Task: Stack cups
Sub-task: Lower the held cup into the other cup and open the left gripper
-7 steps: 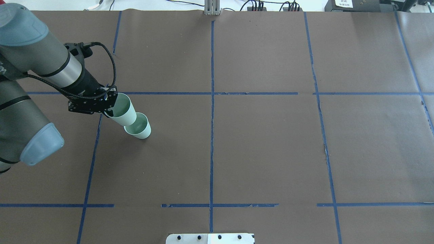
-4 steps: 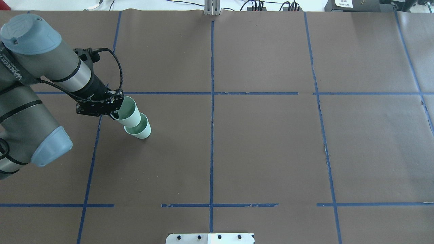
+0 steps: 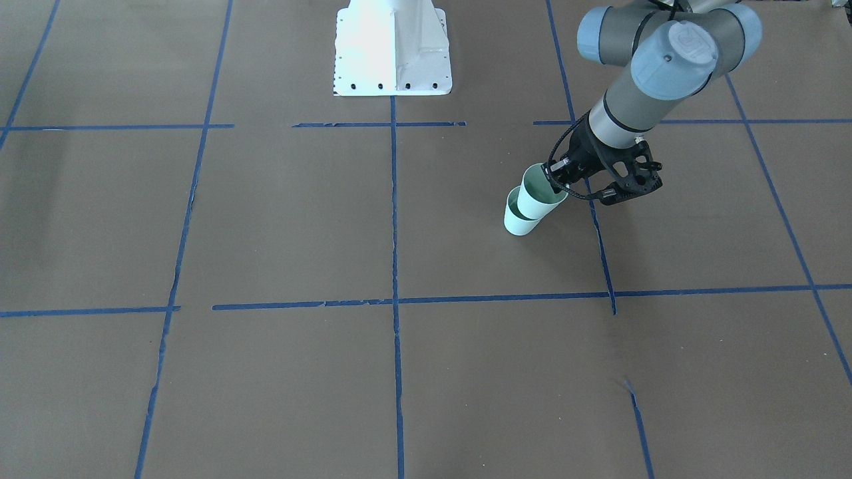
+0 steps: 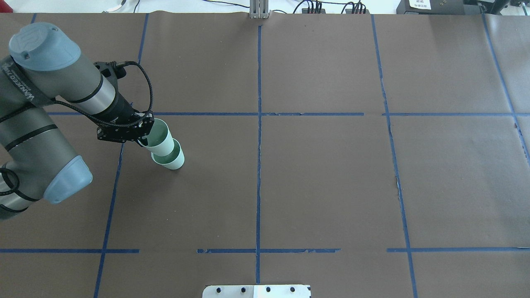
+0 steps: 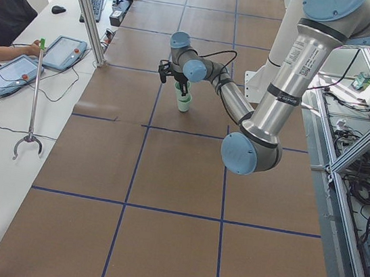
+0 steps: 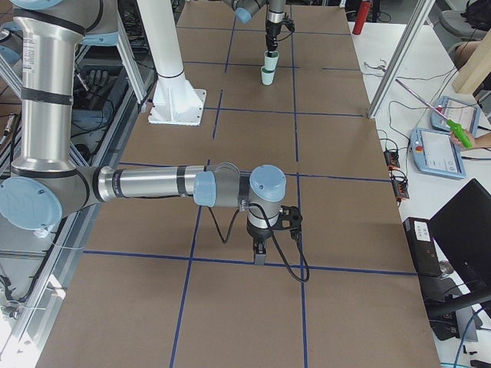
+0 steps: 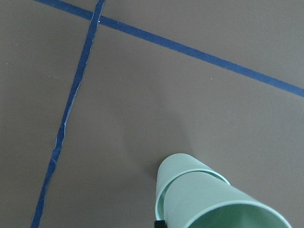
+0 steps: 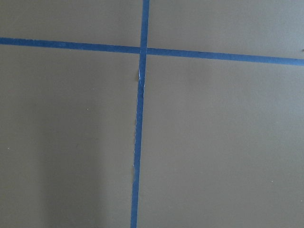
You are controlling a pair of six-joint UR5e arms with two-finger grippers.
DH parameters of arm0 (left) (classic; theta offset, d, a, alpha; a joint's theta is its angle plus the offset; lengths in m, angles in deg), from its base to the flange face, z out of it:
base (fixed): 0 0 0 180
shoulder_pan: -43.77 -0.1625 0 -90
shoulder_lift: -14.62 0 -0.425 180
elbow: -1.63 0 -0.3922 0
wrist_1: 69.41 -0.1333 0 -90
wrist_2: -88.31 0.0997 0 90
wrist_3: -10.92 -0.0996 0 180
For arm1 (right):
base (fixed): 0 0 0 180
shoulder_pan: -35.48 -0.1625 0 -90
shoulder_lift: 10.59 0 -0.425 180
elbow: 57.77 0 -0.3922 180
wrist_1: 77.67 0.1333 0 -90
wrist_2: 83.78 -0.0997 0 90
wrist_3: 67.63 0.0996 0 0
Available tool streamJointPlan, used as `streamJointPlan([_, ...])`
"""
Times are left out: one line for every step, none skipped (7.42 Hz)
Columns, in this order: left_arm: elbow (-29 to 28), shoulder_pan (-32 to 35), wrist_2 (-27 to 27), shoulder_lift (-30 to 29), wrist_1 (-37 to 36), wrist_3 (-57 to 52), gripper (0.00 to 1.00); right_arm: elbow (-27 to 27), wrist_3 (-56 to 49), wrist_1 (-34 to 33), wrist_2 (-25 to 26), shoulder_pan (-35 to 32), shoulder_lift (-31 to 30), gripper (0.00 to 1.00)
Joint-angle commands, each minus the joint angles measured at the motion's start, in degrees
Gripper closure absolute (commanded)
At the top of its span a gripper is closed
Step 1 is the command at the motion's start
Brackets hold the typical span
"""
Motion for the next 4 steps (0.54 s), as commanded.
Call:
streamJointPlan([-0.3,-0.2,0.0,0.0,0.2,-0.1,1.00,-0.1,0.0,0.1,0.0,0.0,0.0,0.00])
streamJointPlan([-0.6,-0.2,-0.1,0.0,0.9,-0.5,0.71,0.0,0.0,0.1,0.0,0.0,0.0,0.00])
streamJointPlan([-1.0,-0.2,0.0,0.1,3.0,-0.3,0.01,-0.1,0.0,0.0,0.0,0.0,0.0,0.00])
streamJointPlan([-0.7,-0.2,0.0,0.1,3.1,-0.5,0.00,0.0,0.0,0.1,0.0,0.0,0.0,0.00])
